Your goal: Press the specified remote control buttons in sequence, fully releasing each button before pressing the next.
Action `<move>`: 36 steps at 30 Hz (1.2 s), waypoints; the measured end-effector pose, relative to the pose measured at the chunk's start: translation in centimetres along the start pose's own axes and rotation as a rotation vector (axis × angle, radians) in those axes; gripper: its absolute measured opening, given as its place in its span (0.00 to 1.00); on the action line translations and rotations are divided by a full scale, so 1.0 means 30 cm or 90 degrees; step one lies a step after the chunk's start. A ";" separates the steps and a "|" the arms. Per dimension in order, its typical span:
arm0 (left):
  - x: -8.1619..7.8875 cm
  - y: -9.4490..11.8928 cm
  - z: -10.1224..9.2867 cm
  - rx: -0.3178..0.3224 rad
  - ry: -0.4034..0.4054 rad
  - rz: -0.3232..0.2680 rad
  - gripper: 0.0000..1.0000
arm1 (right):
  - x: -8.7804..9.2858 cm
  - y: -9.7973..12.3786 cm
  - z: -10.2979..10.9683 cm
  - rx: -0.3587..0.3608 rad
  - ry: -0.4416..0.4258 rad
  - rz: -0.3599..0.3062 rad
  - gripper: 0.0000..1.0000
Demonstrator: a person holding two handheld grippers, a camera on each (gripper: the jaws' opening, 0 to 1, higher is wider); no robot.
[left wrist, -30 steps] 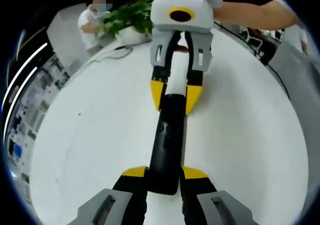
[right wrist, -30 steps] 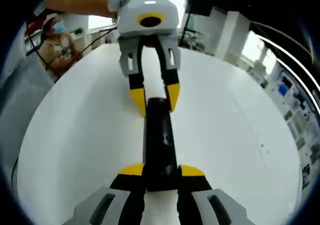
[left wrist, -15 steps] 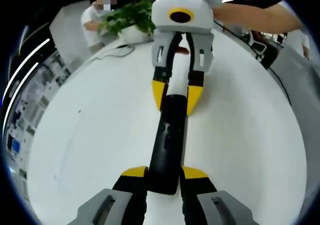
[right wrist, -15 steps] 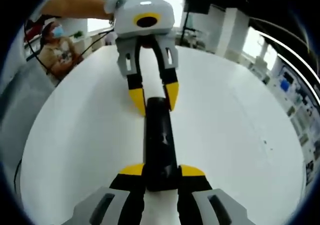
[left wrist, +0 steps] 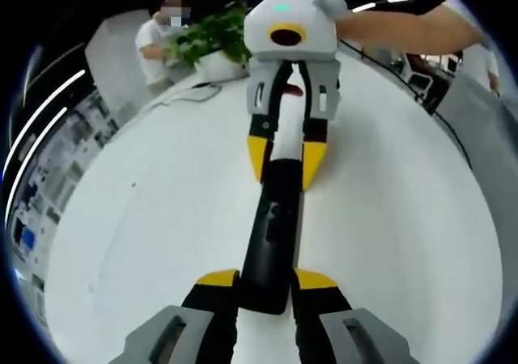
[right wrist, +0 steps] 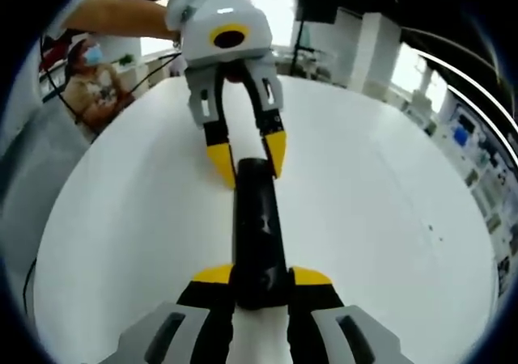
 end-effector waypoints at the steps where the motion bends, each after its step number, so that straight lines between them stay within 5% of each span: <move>1: 0.000 0.000 0.000 -0.001 -0.001 -0.001 0.25 | 0.001 0.000 0.000 0.001 -0.002 0.000 0.22; 11: 0.024 0.006 -0.004 -0.036 0.012 -0.037 0.28 | 0.003 0.001 -0.002 0.018 0.003 -0.007 0.26; 16: 0.035 0.005 -0.020 -0.050 -0.029 -0.055 0.26 | 0.011 0.006 -0.003 0.037 0.002 -0.018 0.29; 23: 0.040 0.008 -0.023 -0.082 -0.030 -0.069 0.32 | -0.002 0.043 0.007 0.070 -0.032 -0.075 0.32; 27: 0.035 0.016 -0.044 -0.115 0.016 -0.113 0.42 | 0.013 0.058 0.024 0.090 -0.055 -0.104 0.37; 36: 0.048 0.051 -0.101 -0.256 0.157 -0.206 0.46 | 0.042 0.072 0.071 0.177 -0.103 -0.171 0.40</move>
Point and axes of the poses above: the point that each gripper's makers call its tool centre point, and the gripper's own axes: y roughly backward along the fingers, z roughly to its left, x roughly out of its underside, the point moved 10 cm from there along y, roughly backward along the fingers, and after that the axes turned 5 degrees about x, right-handed, at the moved point
